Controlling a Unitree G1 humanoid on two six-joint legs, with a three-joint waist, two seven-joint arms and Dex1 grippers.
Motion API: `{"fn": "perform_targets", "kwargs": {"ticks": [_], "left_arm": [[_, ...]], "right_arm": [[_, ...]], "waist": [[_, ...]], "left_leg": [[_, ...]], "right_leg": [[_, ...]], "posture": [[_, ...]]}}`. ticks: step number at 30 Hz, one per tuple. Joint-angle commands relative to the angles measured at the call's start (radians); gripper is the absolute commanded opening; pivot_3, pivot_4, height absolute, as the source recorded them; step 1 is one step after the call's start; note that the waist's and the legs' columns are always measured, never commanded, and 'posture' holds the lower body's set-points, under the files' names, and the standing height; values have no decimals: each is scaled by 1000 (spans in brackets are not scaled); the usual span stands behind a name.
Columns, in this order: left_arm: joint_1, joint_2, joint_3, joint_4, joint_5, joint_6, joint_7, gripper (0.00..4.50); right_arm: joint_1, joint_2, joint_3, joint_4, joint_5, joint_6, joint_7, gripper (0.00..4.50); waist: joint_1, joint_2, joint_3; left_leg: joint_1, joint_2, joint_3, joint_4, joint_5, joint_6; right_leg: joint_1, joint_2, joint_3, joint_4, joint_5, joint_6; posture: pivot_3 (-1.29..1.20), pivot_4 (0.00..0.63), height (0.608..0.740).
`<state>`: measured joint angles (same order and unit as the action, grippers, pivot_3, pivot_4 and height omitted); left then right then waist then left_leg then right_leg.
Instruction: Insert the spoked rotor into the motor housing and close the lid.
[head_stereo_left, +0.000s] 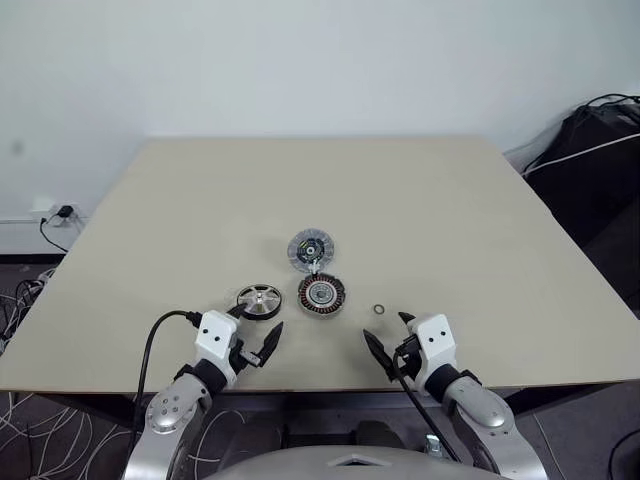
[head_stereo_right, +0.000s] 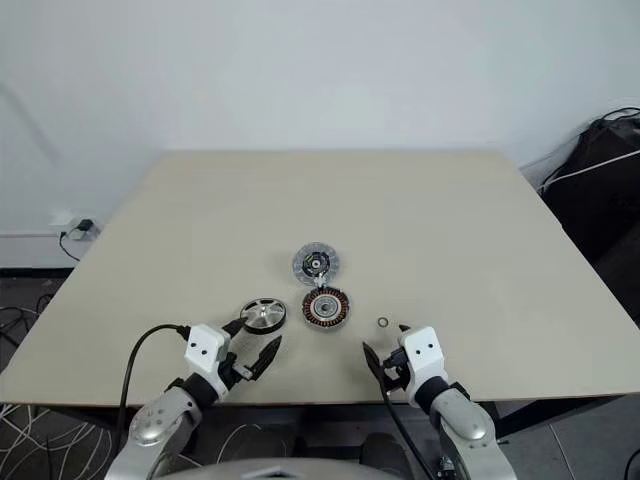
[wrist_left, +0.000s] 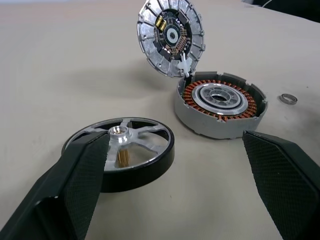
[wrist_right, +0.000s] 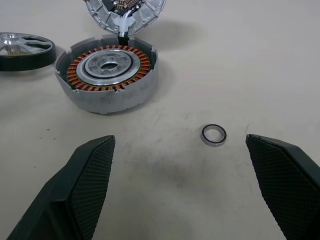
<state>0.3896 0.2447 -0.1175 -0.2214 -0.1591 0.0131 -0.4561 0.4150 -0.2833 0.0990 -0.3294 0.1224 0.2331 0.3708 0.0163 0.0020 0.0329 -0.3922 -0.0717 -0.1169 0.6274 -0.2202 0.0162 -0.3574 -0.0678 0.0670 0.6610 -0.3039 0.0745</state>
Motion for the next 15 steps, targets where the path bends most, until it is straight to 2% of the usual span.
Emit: {"fn": "perform_targets", "kwargs": {"ticks": [1,10,15], "left_arm": [[-11,-5,11,-11,-8,-20,6,4478],[-13,-4,8,-12,-17,-16,-6,4478],[-15,-9,4,-13,-9,-23,4,4478]], "right_arm": [[-10,-2,-6,-61,6,13,-5,4482],[-9,3,-11,-83,13,44,-10,4482],[-41,34,-23,-72,-4,88,-71,4482]], "waist": [[0,0,0],[0,0,0],[-1,0,0]], "left_leg": [[0,0,0,0,0,0],[0,0,0,0,0,0],[0,0,0,0,0,0]], "right_leg": [[0,0,0,0,0,0],[0,0,0,0,0,0],[0,0,0,0,0,0]], "posture": [[0,0,740],[0,0,740],[0,0,740]]}}
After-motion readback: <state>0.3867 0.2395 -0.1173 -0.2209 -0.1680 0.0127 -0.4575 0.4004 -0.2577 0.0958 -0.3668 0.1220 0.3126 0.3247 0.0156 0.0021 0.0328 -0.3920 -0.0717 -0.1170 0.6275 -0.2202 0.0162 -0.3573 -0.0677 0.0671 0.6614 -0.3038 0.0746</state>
